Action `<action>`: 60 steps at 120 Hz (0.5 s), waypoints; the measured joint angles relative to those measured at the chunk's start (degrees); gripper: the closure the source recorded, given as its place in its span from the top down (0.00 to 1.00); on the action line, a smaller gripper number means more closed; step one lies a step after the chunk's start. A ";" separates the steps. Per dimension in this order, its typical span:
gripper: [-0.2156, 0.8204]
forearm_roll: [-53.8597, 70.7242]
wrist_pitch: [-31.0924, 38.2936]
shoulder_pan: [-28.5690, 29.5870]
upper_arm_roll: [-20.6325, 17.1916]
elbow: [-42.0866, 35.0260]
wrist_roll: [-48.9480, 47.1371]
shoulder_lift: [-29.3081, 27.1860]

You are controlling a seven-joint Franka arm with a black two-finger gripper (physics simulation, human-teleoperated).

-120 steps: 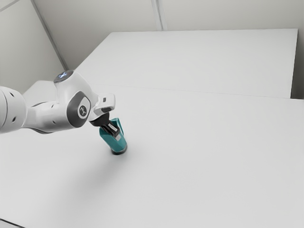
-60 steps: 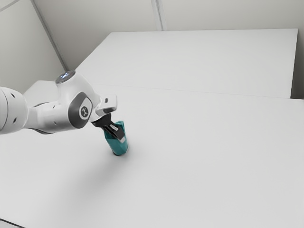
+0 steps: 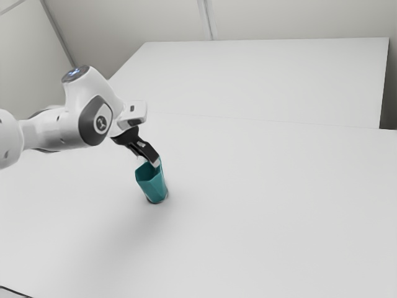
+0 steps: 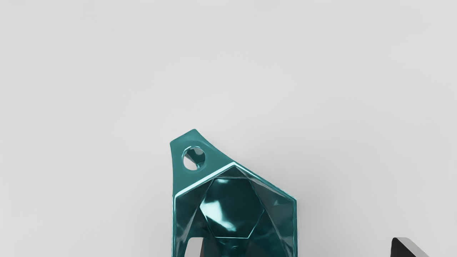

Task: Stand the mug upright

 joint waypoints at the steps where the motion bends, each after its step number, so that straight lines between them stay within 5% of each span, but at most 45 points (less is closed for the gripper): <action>1: 0.76 0.01 -0.59 0.00 0.02 0.72 -0.07 0.02; 32: 0.78 3.55 -18.35 -1.93 1.85 19.07 -4.73 1.38; 60: 0.79 9.89 -32.58 -29.68 28.44 37.25 -12.52 8.67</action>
